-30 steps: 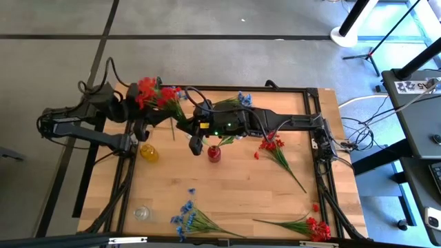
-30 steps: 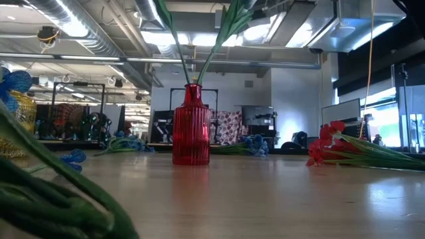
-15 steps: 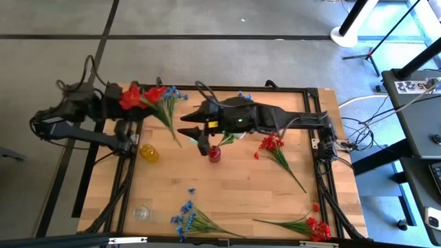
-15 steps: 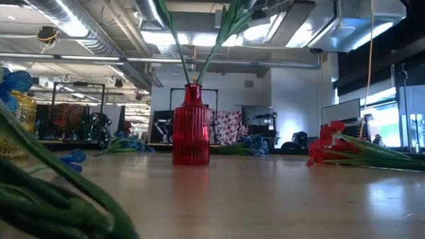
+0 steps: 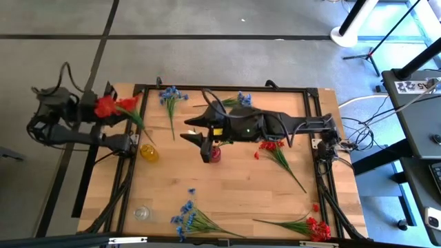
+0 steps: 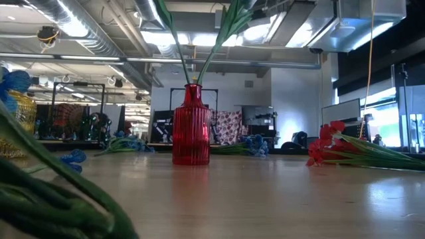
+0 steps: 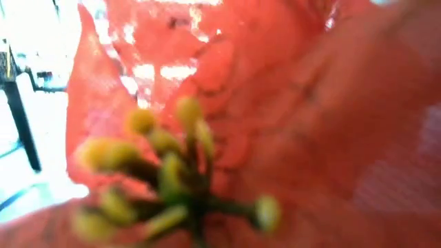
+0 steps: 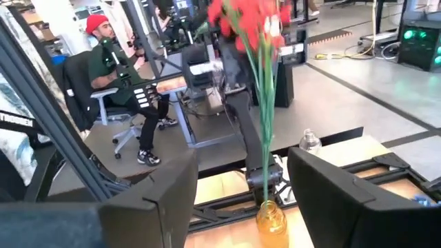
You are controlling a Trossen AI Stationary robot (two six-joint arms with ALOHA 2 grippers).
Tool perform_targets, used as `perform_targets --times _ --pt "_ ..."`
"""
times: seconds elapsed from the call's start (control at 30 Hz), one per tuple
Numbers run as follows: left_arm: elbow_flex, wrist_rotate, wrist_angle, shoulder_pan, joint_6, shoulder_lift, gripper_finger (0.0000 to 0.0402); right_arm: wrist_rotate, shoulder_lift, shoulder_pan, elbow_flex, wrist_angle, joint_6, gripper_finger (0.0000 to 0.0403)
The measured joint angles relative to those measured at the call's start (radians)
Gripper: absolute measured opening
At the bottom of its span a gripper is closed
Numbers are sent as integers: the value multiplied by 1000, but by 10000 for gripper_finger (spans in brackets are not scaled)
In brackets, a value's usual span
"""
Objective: Sort flowers into vase by color
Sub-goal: Put the top left red flowers into the yellow vase
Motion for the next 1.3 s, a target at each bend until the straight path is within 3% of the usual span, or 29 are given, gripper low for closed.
perform_targets --times 0.13,0.27,0.47,0.93,1.1,1.3 --pt "-2 1 -182 0 18 -55 9 89 0 55 0 11 2 225" --pt "-2 2 -230 0 18 -93 8 193 -1 102 0 9 12 225" --pt "-29 -55 -259 0 11 -144 8 266 -1 128 0 13 28 225" --pt "-231 -77 -209 0 -61 -246 10 274 -1 131 0 10 50 225" --pt "-235 -65 -220 0 -101 -246 41 276 -1 131 0 9 48 225" --pt "-227 33 -285 0 -234 -236 90 285 -1 130 0 10 11 225"
